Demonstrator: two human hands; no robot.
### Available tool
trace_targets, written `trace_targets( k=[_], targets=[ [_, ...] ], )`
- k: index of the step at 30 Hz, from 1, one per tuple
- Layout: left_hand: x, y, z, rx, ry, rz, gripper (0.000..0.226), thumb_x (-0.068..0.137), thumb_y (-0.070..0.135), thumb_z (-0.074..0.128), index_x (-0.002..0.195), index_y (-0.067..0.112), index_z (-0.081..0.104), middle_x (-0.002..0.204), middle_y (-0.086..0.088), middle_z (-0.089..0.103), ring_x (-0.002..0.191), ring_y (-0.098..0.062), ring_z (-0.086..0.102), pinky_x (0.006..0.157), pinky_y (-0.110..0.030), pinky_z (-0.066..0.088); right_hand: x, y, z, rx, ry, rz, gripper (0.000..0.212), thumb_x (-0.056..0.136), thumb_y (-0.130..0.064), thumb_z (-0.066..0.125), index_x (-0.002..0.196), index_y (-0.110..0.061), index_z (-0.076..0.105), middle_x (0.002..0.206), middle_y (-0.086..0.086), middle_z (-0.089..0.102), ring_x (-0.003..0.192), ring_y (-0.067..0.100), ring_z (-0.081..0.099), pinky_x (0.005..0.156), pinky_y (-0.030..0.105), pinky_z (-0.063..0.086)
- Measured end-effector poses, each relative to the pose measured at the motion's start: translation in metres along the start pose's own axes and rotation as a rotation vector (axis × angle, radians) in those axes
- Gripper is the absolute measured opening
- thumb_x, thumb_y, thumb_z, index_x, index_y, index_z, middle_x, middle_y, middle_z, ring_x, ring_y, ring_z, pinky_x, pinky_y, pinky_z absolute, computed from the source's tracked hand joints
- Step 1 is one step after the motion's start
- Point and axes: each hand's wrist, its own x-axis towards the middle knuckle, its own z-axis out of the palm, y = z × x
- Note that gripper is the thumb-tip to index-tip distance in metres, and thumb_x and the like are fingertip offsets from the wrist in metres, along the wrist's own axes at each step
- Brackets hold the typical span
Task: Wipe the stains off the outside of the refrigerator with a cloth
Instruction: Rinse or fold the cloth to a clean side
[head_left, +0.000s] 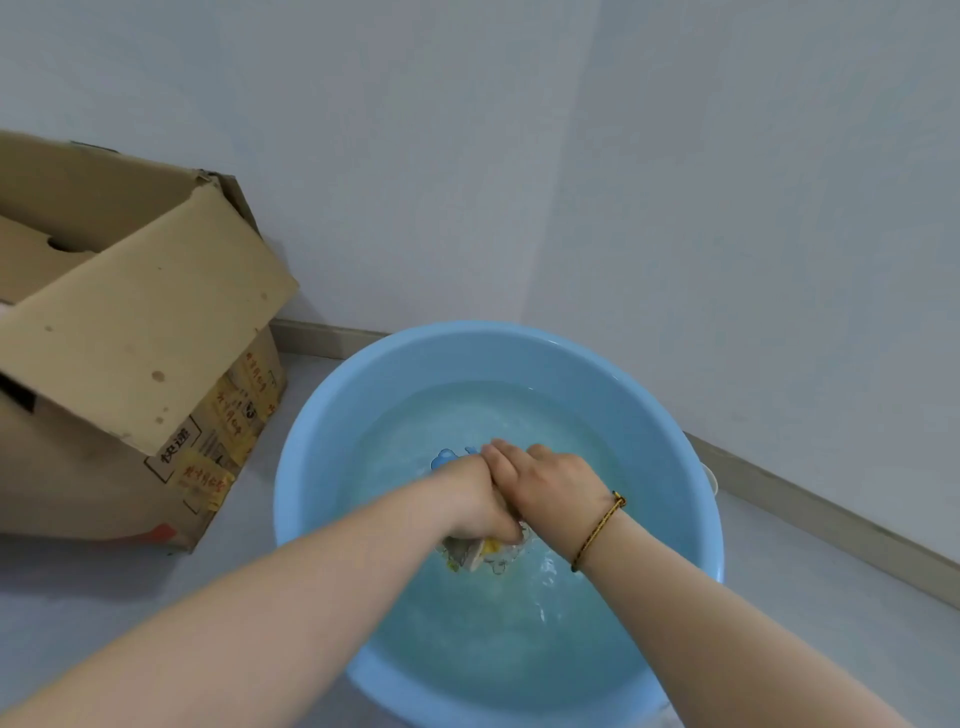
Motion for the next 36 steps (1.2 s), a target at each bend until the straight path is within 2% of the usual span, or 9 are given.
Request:
trace_targets(
  k=[2, 4, 6, 14, 22, 25, 29, 31, 36],
  targets=[
    [0.003, 0.002, 0.017, 0.039, 0.194, -0.102, 0.015, 0.079, 0.023, 0.055, 0.093, 0.022, 0.049, 0.083, 0.006, 0.054, 0.094, -0.018, 0.059, 0.059, -0.021, 0.034, -0.001, -0.005, -0.007, -0.032, -0.119, 0.11, 0.052, 0.045, -0.026, 0.087, 0.089, -0.008, 0.068, 0.078, 0.003, 0.069, 0.055, 0.015, 0.065, 0.041, 0.018, 0.04],
    [0.002, 0.003, 0.029, 0.077, 0.3, -0.172, 0.034, 0.082, 0.02, 0.053, 0.114, 0.017, 0.043, 0.106, 0.002, 0.061, 0.103, -0.019, 0.059, 0.068, -0.024, 0.035, -0.001, -0.009, -0.004, 0.0, -0.257, 0.15, 0.035, 0.086, -0.01, 0.056, 0.119, -0.002, 0.047, 0.114, 0.01, 0.06, 0.098, 0.025, 0.063, 0.069, 0.029, 0.046],
    [0.0, 0.002, 0.035, 0.175, 0.366, -0.137, 0.036, 0.084, 0.021, 0.052, 0.117, 0.012, 0.04, 0.112, -0.002, 0.062, 0.105, -0.022, 0.059, 0.071, -0.025, 0.035, 0.0, -0.01, -0.003, 0.081, -0.377, 0.205, 0.032, 0.093, -0.005, 0.038, 0.125, -0.003, 0.039, 0.123, 0.01, 0.055, 0.109, 0.028, 0.057, 0.08, 0.033, 0.045],
    [0.003, -0.014, 0.013, 0.526, 0.407, 0.18, 0.042, 0.082, 0.034, 0.048, 0.117, 0.012, 0.042, 0.115, -0.001, 0.06, 0.105, -0.022, 0.058, 0.064, -0.025, 0.029, -0.001, 0.0, -0.014, 0.16, -0.293, 0.231, 0.026, 0.086, -0.017, 0.047, 0.11, -0.009, 0.048, 0.106, 0.008, 0.062, 0.097, 0.027, 0.06, 0.069, 0.027, 0.036],
    [-0.008, -0.009, -0.008, 0.529, 0.356, 0.24, 0.04, 0.082, 0.037, 0.051, 0.114, 0.014, 0.044, 0.113, 0.0, 0.061, 0.102, -0.024, 0.059, 0.07, -0.025, 0.032, -0.005, 0.001, -0.02, 0.333, -0.317, 0.321, 0.03, 0.084, -0.021, 0.05, 0.112, -0.01, 0.048, 0.1, 0.009, 0.06, 0.089, 0.027, 0.056, 0.068, 0.027, 0.036],
    [-0.026, 0.009, -0.031, 0.166, 0.302, 0.141, 0.05, 0.075, 0.036, 0.062, 0.119, 0.024, 0.041, 0.111, 0.008, 0.059, 0.1, -0.017, 0.058, 0.072, -0.023, 0.036, -0.011, 0.011, -0.049, 0.379, -0.262, 0.394, 0.036, 0.086, -0.021, 0.05, 0.121, -0.013, 0.043, 0.113, 0.006, 0.059, 0.101, 0.028, 0.058, 0.071, 0.029, 0.039],
    [-0.074, 0.039, -0.097, -0.876, -0.025, 0.017, 0.057, 0.078, 0.02, 0.069, 0.127, 0.023, 0.041, 0.108, 0.003, 0.054, 0.083, -0.011, 0.056, 0.075, -0.02, 0.047, -0.014, 0.022, -0.123, 0.403, -0.18, 0.463, 0.056, 0.089, -0.021, 0.048, 0.141, -0.022, 0.025, 0.128, 0.002, 0.049, 0.11, 0.024, 0.053, 0.078, 0.031, 0.043],
    [-0.105, 0.057, -0.133, -1.285, -0.033, 0.024, 0.044, 0.084, 0.01, 0.059, 0.124, 0.02, 0.043, 0.11, -0.003, 0.055, 0.084, -0.012, 0.059, 0.075, -0.021, 0.052, -0.016, 0.026, -0.172, 0.46, -0.06, 0.561, 0.061, 0.09, -0.021, 0.048, 0.144, -0.023, 0.02, 0.131, 0.001, 0.045, 0.114, 0.022, 0.05, 0.082, 0.03, 0.042],
    [-0.186, 0.129, -0.222, -1.629, 0.12, 0.057, 0.017, 0.085, 0.0, 0.05, 0.091, 0.011, 0.062, 0.079, 0.0, 0.071, 0.068, -0.008, 0.067, 0.066, -0.017, 0.056, -0.025, 0.032, -0.314, 0.733, 0.192, 0.71, 0.079, 0.078, -0.016, 0.063, 0.144, -0.018, 0.02, 0.125, 0.005, 0.043, 0.114, 0.023, 0.048, 0.082, 0.016, 0.03]
  ],
)
